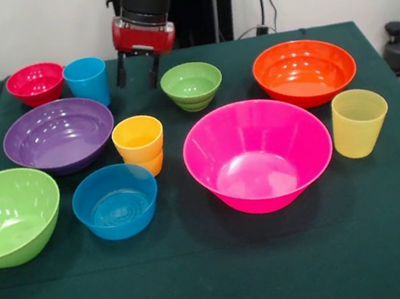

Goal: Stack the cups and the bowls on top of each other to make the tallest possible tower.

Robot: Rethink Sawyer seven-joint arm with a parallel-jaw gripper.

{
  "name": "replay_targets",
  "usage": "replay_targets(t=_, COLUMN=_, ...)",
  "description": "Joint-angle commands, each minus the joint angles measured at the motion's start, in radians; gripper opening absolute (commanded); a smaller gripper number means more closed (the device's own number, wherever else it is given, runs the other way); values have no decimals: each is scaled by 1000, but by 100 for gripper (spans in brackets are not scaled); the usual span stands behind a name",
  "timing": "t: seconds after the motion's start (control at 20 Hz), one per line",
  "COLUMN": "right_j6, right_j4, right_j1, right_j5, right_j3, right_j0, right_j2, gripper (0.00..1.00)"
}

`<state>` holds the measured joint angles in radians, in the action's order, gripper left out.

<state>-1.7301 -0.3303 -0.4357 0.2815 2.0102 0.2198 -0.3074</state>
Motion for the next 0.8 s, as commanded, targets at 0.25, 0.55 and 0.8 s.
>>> replay_targets(t=0.25, right_j6=-22, right_j4=-31, right_j1=27, right_j5=-211, right_j3=-201, right_j0=43, right_j2=59, gripper=100)
replay_targets(t=0.55, right_j6=-57, right_j4=-8, right_j1=82, right_j5=-178, right_j3=-238, right_j0=-4, right_j2=25, gripper=100)
replay_targets(t=0.8, right_j6=-74, right_j4=6, right_j1=83, right_j5=-187, right_j3=-240, right_j0=-40, right_j2=0, gripper=100)
